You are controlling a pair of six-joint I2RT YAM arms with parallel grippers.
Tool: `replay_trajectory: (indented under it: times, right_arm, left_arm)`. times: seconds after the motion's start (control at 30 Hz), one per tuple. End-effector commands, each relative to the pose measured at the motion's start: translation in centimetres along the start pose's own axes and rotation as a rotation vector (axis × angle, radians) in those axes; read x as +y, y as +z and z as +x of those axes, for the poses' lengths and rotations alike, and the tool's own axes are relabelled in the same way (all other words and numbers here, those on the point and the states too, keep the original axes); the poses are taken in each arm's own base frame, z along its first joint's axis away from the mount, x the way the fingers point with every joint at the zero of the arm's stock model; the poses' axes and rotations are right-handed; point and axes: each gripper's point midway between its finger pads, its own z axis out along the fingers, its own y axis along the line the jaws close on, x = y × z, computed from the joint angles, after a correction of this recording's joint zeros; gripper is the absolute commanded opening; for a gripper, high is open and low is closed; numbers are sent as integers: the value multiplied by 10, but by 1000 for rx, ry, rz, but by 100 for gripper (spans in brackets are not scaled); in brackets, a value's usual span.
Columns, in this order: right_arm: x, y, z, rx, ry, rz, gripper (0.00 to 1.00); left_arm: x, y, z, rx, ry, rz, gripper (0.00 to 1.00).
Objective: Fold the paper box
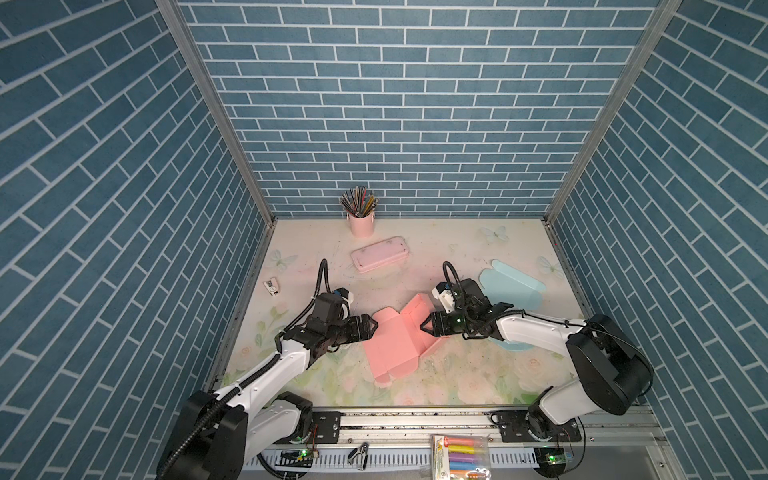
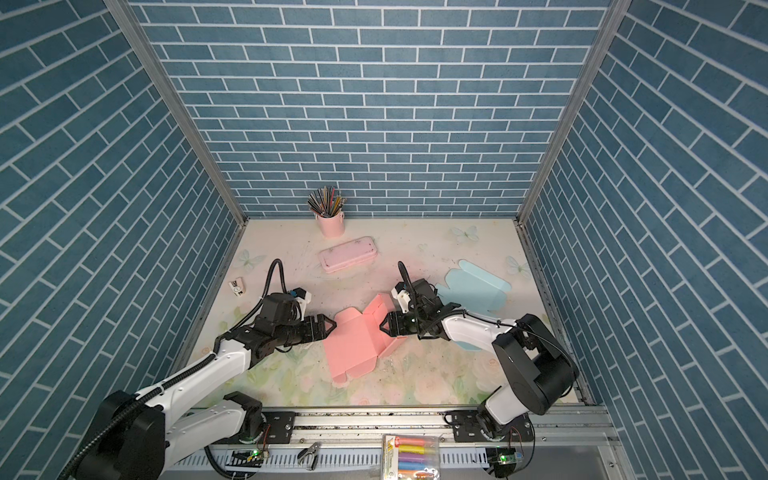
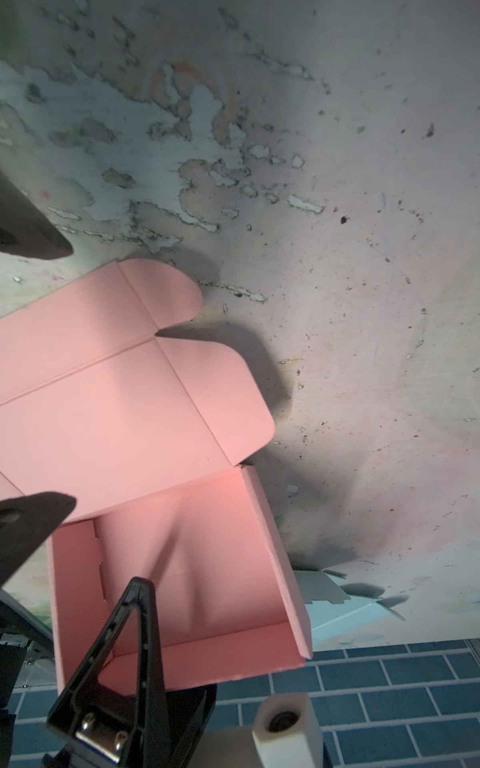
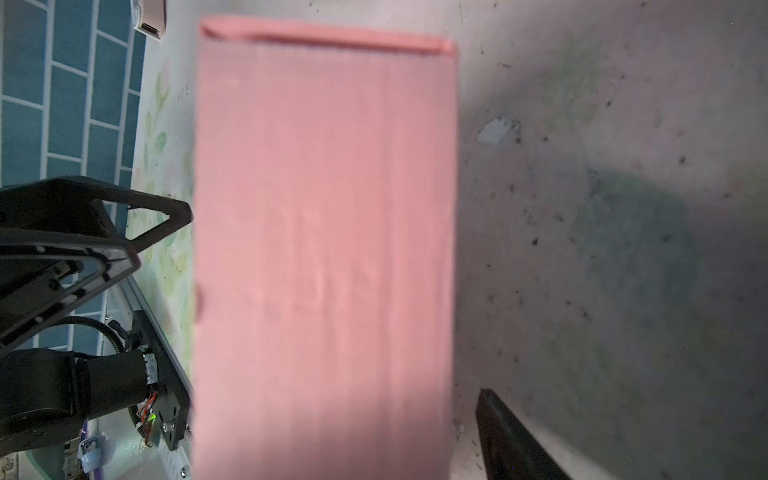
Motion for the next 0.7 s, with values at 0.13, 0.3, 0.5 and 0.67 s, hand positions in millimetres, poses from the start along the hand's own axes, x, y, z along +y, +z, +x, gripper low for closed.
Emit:
replay_trajectory:
  times: [0.13, 0.3, 0.5, 0.67]
  right_arm:
    - [-18, 15, 21, 51, 40, 15, 64]
    - [-22, 19, 24, 57, 48, 14, 64]
    - [-26, 23, 30, 72, 57, 1, 64]
    - [-28, 25, 34, 82, 59, -3, 64]
  left_arm:
    - [9, 3, 8, 1, -39, -5, 88]
    - [9, 1, 6, -2, -44, -16, 88]
    - [7, 1, 7, 0, -58, 2, 88]
    - [14, 4, 13, -5, -79, -13, 88]
